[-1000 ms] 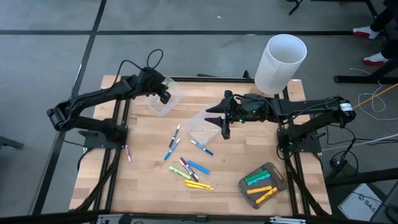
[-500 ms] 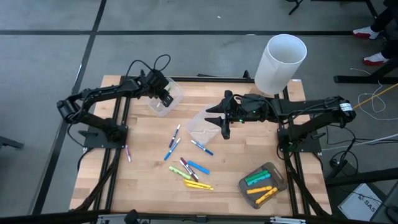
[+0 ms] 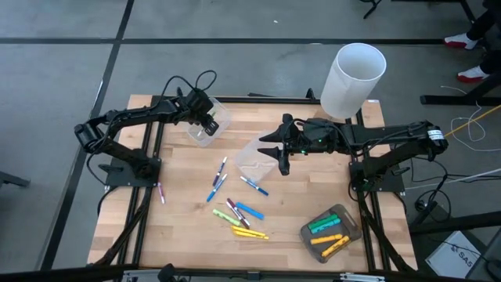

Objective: Pick & Place Markers
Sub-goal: Put the green marker into the transparent bin, then put the light green highlighter into the black bin

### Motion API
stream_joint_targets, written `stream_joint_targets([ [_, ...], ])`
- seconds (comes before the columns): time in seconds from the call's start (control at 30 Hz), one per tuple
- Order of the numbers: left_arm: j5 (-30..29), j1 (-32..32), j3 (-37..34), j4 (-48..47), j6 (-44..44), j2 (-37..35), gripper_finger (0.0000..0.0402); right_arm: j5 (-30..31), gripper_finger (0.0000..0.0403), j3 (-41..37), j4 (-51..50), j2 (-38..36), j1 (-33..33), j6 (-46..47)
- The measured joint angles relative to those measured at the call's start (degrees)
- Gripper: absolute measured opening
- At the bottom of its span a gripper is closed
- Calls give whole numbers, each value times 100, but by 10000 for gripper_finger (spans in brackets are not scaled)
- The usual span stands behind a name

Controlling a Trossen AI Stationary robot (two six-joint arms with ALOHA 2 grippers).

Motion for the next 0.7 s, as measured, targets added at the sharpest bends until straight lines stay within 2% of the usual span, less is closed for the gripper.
stream_joint_targets([
  [0.27, -9, 0, 0, 0, 13, 0, 50, -4, 174, 0, 0, 0, 0, 0],
  [0.7, -59, 0, 0, 1, 15, 0, 92, -7, 174, 0, 0, 2, -2, -18],
])
